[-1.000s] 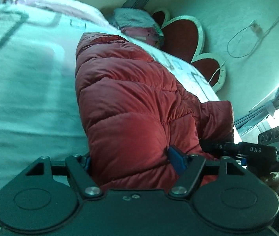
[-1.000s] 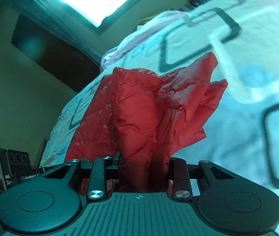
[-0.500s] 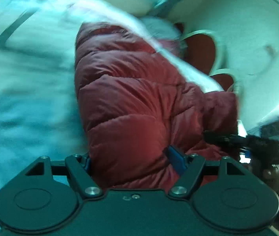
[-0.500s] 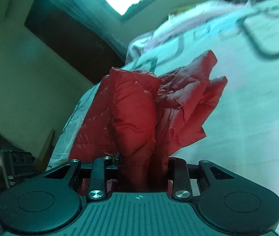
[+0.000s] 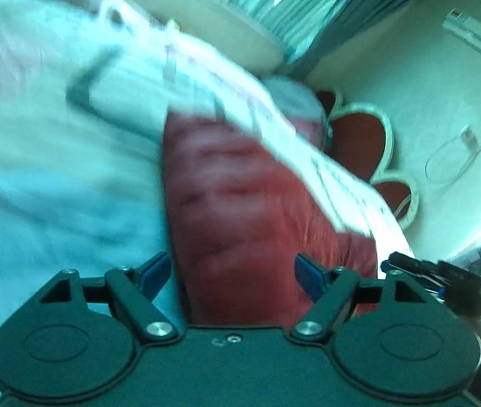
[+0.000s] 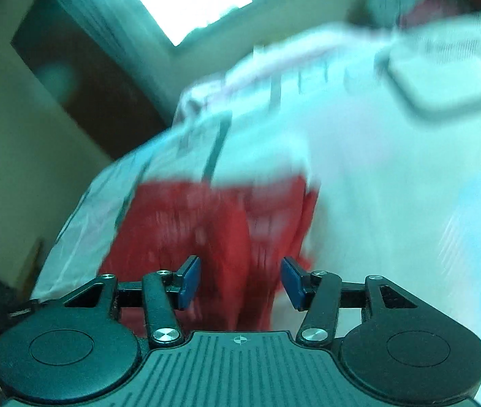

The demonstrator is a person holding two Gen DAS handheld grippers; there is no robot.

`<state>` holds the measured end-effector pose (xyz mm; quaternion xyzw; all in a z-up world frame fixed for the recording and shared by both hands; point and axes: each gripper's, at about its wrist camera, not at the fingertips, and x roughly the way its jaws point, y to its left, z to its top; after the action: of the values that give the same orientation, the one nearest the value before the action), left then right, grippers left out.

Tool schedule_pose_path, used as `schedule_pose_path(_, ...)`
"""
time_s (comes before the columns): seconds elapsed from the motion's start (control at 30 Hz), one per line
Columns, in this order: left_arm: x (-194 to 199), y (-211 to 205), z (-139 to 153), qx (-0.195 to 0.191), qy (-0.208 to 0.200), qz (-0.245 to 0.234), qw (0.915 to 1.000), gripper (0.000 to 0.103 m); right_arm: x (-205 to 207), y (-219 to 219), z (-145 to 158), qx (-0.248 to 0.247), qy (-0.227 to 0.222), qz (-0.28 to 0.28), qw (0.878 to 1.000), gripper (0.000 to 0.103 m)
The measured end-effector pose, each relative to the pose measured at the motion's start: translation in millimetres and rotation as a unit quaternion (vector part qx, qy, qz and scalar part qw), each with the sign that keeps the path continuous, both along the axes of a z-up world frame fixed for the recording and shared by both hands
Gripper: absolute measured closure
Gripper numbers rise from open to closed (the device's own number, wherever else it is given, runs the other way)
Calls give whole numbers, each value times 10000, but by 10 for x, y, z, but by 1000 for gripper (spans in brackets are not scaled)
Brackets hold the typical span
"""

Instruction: Fold large clothes

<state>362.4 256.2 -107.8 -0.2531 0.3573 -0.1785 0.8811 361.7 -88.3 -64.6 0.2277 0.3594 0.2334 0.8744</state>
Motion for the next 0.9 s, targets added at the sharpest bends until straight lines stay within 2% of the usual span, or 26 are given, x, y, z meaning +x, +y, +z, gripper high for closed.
schedule_pose_path(0.03, 94, -4, 79, 32, -130, -23, 9999, 35, 52, 71, 94, -51, -129, 142, 9998, 82)
schedule_pose_path(0.07, 181, -40, 124, 81, -204, -108, 9997, 40, 115, 174, 152, -203, -226, 301, 9991, 86)
schedule_pose_path(0.13, 388, -189, 192, 221, -308, -348, 9987, 47, 309, 519, 223, -560, -416, 658, 9954, 87)
schedule_pose_path(0.2, 596, -395, 233, 530, -415, -554, 9962, 52, 518, 803, 205, -797, -551, 863, 9915, 89)
schedule_pose_path(0.3, 898, -666, 197, 863, -446, -693, 9929, 55, 813, 1085, 17, -905, -449, 1011, 9897, 89)
schedule_pose_path(0.43, 1088, -843, -20, 1287, -146, -788, 9884, 55, 1057, 1239, -419, -1408, -10, 1033, 9846, 89)
schedule_pose_path(0.53, 1111, -869, -103, 1592, -25, -894, 9832, 57, 1159, 1081, -719, -1464, 353, 686, 9862, 89)
schedule_pose_path(0.63, 1085, -847, -111, 1600, -20, -891, 9831, 57, 1134, 925, -802, -1287, 430, 556, 9892, 89)
schedule_pose_path(0.7, 1058, -807, -93, 1528, -50, -851, 9846, 57, 1097, 848, -776, -1302, 379, 471, 9896, 89)
schedule_pose_path(0.77, 932, -739, 2, 1446, -116, -777, 9864, 57, 998, 673, -687, -1251, 337, 159, 9914, 89)
schedule_pose_path(0.83, 697, -700, 163, 1428, -353, -806, 9858, 57, 781, 472, -474, -968, 94, 20, 9953, 89)
schedule_pose_path(0.9, 454, -717, 263, 1409, -506, -920, 9844, 57, 579, 418, -311, -844, -104, 198, 9962, 89)
